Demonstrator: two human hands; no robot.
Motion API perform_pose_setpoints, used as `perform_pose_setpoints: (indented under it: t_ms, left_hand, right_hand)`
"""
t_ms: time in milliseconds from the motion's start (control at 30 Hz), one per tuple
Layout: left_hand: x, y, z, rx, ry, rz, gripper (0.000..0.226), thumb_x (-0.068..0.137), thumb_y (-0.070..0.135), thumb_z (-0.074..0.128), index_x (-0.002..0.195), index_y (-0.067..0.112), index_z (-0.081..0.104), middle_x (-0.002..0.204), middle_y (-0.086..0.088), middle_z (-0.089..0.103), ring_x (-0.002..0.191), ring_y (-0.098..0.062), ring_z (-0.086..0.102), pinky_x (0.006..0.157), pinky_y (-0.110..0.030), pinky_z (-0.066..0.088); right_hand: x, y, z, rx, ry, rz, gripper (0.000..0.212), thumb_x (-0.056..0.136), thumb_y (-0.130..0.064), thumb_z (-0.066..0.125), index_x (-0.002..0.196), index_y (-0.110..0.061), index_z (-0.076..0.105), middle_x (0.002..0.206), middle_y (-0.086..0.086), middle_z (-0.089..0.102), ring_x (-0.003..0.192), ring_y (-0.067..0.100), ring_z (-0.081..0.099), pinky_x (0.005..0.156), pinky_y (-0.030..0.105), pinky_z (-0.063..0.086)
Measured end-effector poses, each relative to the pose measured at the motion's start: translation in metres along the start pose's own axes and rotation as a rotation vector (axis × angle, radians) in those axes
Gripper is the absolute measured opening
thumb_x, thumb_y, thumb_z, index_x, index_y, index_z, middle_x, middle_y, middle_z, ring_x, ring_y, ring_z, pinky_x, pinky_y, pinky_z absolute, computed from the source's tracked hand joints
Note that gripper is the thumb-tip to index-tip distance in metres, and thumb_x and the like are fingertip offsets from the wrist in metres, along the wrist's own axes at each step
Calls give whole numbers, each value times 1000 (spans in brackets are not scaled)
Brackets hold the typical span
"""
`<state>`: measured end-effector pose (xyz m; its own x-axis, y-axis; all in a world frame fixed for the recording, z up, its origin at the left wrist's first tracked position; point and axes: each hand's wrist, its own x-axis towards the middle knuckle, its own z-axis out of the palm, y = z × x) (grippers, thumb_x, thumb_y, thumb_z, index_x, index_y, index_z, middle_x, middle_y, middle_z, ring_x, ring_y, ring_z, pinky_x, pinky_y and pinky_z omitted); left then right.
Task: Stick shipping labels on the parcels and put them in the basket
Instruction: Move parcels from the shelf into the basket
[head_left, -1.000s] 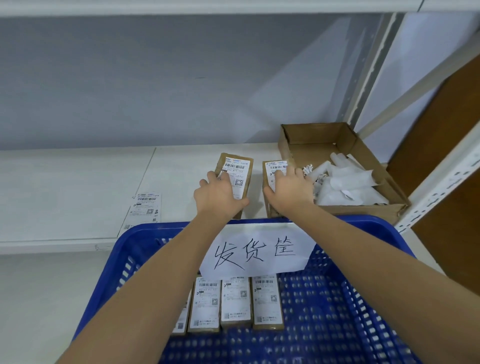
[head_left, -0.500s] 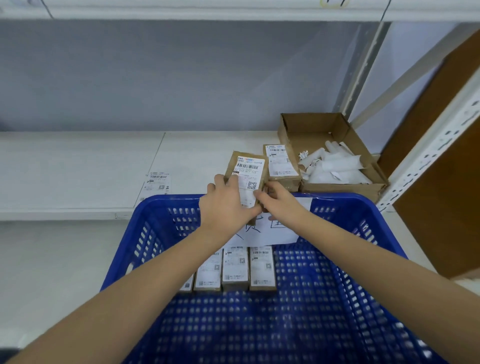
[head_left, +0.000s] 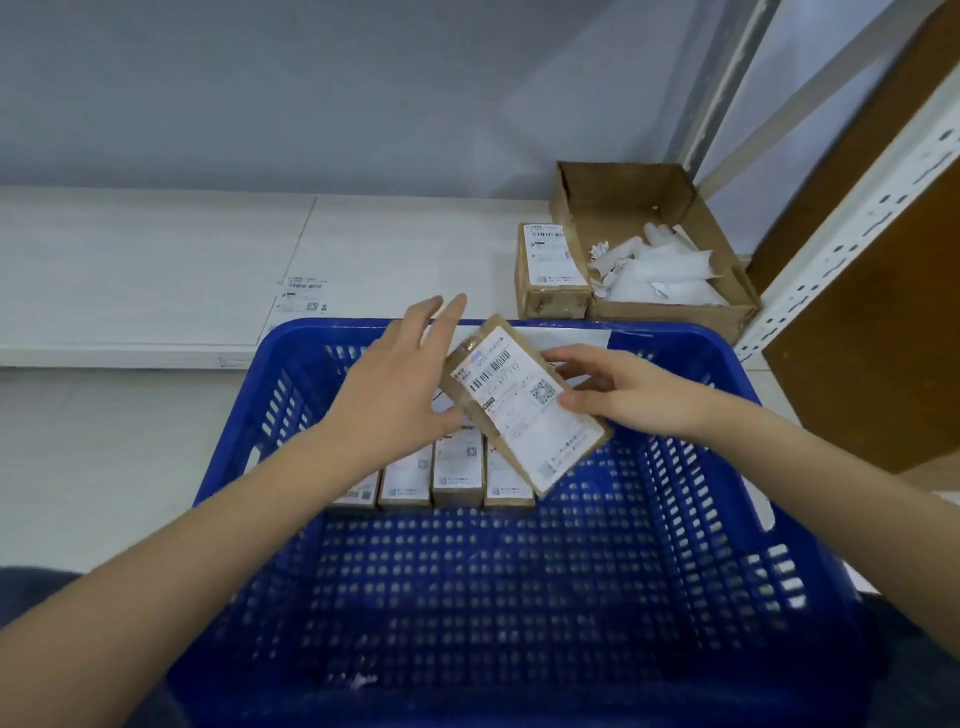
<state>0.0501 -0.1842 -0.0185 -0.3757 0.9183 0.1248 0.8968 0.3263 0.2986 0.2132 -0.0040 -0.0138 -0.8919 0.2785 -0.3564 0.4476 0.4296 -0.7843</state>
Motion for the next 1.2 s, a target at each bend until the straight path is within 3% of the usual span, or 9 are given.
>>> perform_pose_setpoints:
  t_ms: [233,333,433,467,567,667,833,1067,1200]
  left_hand:
    - [-7,0,-11,-85,-297,200,118,69,41,81,146,41,-9,158,19,5,141,-2,17,113,-27,25]
    - [-8,2,-12,-15,-274,255,117,65,43,84,152,31,6,157,15,17,140,-4,21,107,-20,19]
    - [-10,9,-12,13,-185,278,104,61,44,85,146,22,31,140,7,44,122,-9,42,92,-23,28]
    - [-11,11,-11,18,-155,264,101,59,45,85,143,19,36,132,5,49,116,-11,46,87,-24,30]
    - [-11,13,-4,88,-83,209,98,54,53,81,135,12,44,118,-2,53,107,-20,51,85,-33,40]
    - [-8,16,3,100,-40,159,95,53,58,71,130,9,48,113,-5,52,102,-24,50,78,-34,43]
    - [-11,27,6,33,10,101,97,50,63,52,128,6,49,108,-5,51,98,-23,48,72,-33,46]
    - [-16,32,8,104,16,133,90,50,60,46,117,0,58,95,-11,56,83,-30,54,64,-39,52]
    - [-15,34,10,121,-3,123,87,47,53,59,115,-1,58,94,-14,56,83,-32,54,64,-42,53]
  right_hand:
    - [-20,9,5,43,-68,-94,40,97,-11,49,128,-36,45,121,-17,57,110,0,56,84,19,49]
    - [-24,10,5,57,-85,-107,39,97,-8,48,128,-33,46,118,-17,59,106,-3,58,81,16,49]
    - [-23,8,3,-5,-79,-102,39,98,-11,48,131,-33,46,121,-21,56,110,-3,55,86,17,48]
    - [-22,7,3,-54,-17,-108,39,97,-15,49,132,-32,47,125,-22,52,112,-4,52,92,17,45]
    - [-21,2,12,-217,368,-229,37,91,-32,57,128,-28,55,134,-13,48,124,0,43,107,27,35]
    - [-23,-8,31,-272,542,-368,36,81,-48,60,106,-23,67,121,-7,56,116,7,51,96,35,46]
    - [-19,-7,65,-360,568,-409,41,74,-56,57,90,-20,68,111,-3,57,105,16,56,73,43,54]
    - [-19,-2,73,-310,562,-385,38,74,-56,56,86,-22,67,110,-6,54,103,10,55,69,44,55]
    - [-17,-1,75,-357,586,-401,35,76,-52,55,84,-20,67,108,-4,55,100,14,58,65,44,55]
